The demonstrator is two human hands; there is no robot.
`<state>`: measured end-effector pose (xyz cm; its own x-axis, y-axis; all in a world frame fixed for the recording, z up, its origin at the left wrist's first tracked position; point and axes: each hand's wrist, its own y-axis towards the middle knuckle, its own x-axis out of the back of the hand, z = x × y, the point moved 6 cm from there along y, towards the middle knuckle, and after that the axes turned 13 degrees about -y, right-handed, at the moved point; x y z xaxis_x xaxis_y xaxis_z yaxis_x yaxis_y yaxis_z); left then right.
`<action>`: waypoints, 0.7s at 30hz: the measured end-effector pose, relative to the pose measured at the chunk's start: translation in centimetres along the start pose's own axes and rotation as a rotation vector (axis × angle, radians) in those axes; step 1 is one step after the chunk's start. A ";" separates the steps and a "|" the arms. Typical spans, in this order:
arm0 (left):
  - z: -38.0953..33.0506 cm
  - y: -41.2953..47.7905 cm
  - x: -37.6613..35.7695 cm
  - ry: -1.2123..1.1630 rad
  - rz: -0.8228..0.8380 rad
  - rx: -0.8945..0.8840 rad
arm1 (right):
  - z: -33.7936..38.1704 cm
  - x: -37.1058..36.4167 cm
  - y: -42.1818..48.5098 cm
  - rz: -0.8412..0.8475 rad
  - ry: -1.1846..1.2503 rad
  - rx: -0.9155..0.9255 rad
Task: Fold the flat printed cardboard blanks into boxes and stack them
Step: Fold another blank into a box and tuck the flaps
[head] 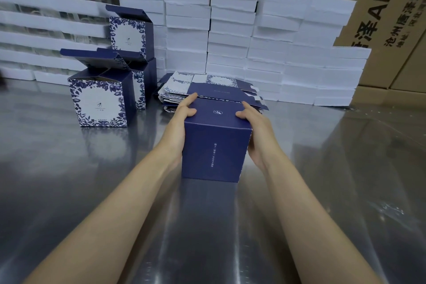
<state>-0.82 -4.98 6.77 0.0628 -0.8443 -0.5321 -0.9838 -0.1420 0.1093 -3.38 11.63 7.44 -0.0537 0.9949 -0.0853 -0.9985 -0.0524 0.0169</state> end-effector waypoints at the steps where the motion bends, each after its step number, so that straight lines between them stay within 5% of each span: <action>1: 0.1 0.0 -0.1 -0.010 -0.003 -0.003 | 0.0 0.1 0.2 -0.023 -0.001 -0.012; 21: -0.8 1.9 1.0 0.085 -0.030 0.059 | 1.2 0.7 3.2 -0.138 -0.085 -0.025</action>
<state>-2.51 -6.47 7.10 0.1040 -0.8812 -0.4612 -0.9893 -0.1394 0.0432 -6.64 12.21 8.59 0.0843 0.9964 -0.0004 -0.9963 0.0843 -0.0139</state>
